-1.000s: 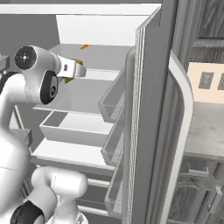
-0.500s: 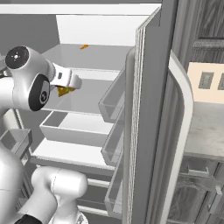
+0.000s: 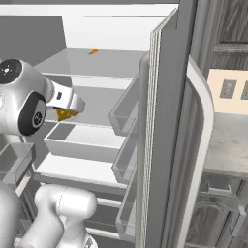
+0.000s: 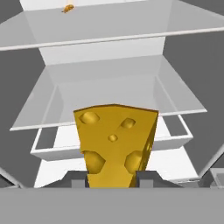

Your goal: Pick the cheese from the fridge and the cheese grater from the cabinet and place them next to the salad bowl.

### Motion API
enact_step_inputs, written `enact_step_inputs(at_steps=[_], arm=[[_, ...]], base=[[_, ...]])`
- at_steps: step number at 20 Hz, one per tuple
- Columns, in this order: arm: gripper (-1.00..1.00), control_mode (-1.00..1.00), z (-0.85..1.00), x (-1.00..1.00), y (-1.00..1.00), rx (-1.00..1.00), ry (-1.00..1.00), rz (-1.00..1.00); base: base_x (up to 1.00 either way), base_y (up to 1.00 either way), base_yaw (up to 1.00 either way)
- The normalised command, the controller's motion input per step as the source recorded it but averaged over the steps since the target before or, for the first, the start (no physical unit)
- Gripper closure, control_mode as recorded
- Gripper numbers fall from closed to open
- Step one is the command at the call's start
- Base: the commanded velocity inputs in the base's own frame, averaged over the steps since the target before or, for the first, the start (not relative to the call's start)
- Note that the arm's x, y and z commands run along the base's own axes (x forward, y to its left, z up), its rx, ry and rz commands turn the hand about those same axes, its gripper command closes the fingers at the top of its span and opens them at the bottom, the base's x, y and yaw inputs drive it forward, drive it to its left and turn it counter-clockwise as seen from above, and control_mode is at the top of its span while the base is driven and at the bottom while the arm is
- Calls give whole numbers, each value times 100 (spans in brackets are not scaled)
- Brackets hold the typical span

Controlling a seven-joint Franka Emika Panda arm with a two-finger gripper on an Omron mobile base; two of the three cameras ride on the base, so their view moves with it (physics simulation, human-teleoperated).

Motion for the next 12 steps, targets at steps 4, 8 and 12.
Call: enact_step_inputs(at_steps=[4, 8, 12], arm=[[100, -100, -33, -51, 0, -3, 0, 0], [100, -100, -30, -40, 0, -2, 0, 0], [100, -100, -36, -36, 0, -3, 0, 0]], base=[[0, 0, 0], [0, 0, 0], [0, 0, 0]])
